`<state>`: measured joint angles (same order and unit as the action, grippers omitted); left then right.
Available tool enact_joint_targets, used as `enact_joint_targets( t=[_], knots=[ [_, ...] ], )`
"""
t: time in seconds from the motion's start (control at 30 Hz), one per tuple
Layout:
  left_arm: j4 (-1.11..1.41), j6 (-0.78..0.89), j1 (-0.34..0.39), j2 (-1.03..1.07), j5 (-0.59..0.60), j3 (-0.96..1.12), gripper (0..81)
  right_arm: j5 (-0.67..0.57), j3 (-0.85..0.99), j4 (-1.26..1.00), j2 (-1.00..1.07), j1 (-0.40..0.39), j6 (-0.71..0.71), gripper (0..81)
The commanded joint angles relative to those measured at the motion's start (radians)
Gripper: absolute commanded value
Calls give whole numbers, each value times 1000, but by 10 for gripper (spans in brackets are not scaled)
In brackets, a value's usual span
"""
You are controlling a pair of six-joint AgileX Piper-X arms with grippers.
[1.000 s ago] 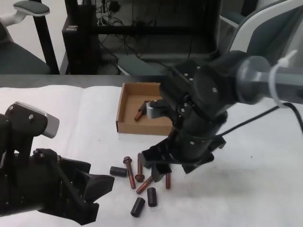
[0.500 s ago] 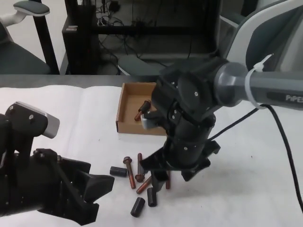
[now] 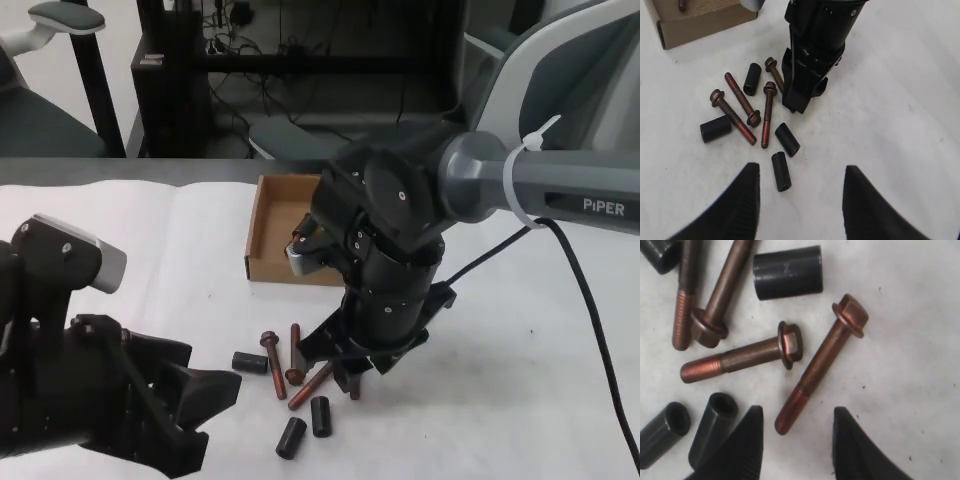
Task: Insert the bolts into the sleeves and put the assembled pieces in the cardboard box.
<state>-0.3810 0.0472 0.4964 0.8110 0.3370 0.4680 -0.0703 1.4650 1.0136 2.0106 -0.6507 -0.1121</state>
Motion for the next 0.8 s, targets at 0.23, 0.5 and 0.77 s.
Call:
enact_joint_targets(
  t=[0.23, 0.5, 0.77],
  knots=[
    [12, -31, 4, -9, -8, 1, 517, 6, 32, 26, 53, 5, 26, 442],
    [12, -31, 4, -9, -8, 1, 517, 50, 130, 75, 120, 5, 13, 442],
    [16, -31, 4, -9, -8, 1, 517, 78, 176, 66, 131, 5, -112, 442]
  ],
)
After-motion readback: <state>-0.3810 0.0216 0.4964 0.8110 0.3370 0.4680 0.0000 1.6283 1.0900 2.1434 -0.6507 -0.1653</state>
